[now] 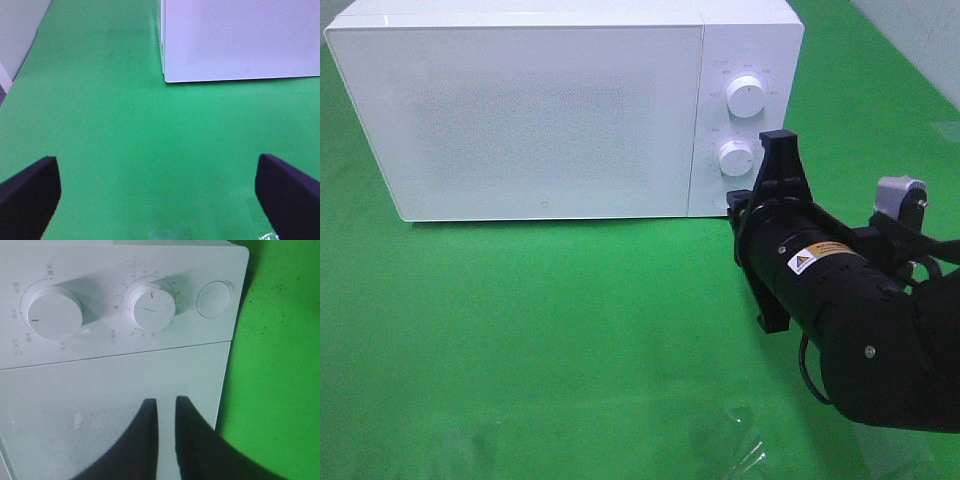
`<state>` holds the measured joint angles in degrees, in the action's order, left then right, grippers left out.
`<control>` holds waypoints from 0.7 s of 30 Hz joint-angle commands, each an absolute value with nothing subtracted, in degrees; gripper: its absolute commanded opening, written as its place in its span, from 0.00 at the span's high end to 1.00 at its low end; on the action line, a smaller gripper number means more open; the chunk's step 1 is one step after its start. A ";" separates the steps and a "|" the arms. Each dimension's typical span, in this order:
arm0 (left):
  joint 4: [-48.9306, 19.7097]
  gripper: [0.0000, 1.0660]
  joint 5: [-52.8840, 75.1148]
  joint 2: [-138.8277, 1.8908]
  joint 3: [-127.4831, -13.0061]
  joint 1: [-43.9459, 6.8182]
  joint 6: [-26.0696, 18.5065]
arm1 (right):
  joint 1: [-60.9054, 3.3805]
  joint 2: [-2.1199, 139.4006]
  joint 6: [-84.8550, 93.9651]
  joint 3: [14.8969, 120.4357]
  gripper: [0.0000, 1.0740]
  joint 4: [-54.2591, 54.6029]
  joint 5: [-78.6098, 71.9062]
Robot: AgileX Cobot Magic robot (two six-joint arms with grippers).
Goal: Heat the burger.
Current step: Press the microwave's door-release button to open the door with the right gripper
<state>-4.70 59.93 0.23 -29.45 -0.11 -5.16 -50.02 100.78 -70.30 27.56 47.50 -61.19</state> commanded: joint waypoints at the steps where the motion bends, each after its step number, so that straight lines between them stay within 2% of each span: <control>1: -4.76 0.08 59.36 1.32 -29.28 0.11 -5.16 | -49.96 100.96 -72.19 27.90 1.00 46.41 -61.02; 15: -4.76 0.08 59.36 1.32 -29.28 0.11 -5.16 | -49.50 105.77 -80.21 28.36 1.00 46.35 -61.36; 21: -4.76 0.08 59.36 1.32 -29.28 0.11 -5.16 | -44.46 109.55 -82.51 31.51 1.00 39.59 -61.13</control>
